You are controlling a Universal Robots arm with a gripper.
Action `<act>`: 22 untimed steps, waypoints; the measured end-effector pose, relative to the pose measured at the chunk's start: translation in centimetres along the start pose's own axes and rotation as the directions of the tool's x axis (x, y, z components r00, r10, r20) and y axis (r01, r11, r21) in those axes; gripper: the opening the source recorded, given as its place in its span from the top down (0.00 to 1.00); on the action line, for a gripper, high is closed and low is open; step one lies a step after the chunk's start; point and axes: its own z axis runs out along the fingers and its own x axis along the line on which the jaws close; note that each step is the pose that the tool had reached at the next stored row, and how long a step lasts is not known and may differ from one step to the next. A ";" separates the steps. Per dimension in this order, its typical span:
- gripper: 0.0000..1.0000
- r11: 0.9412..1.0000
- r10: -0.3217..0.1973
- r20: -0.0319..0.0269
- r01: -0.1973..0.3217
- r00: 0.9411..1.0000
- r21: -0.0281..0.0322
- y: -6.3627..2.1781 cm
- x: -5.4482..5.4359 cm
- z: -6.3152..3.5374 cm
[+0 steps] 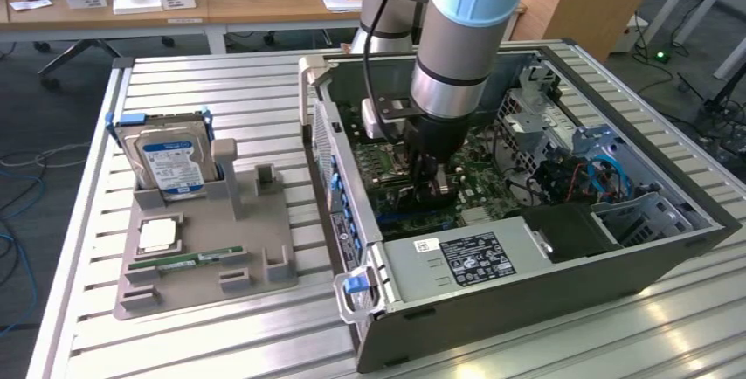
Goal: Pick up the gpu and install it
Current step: 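Insert the gpu into the slot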
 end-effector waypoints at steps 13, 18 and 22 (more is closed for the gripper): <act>0.66 1.000 0.000 0.000 0.000 1.000 0.001 -0.06 0.0 -2.86; 0.66 1.000 0.000 0.000 0.000 1.000 0.001 -0.09 -0.1 -5.11; 0.66 1.000 0.000 0.000 0.000 1.000 0.001 -0.11 -0.1 -6.95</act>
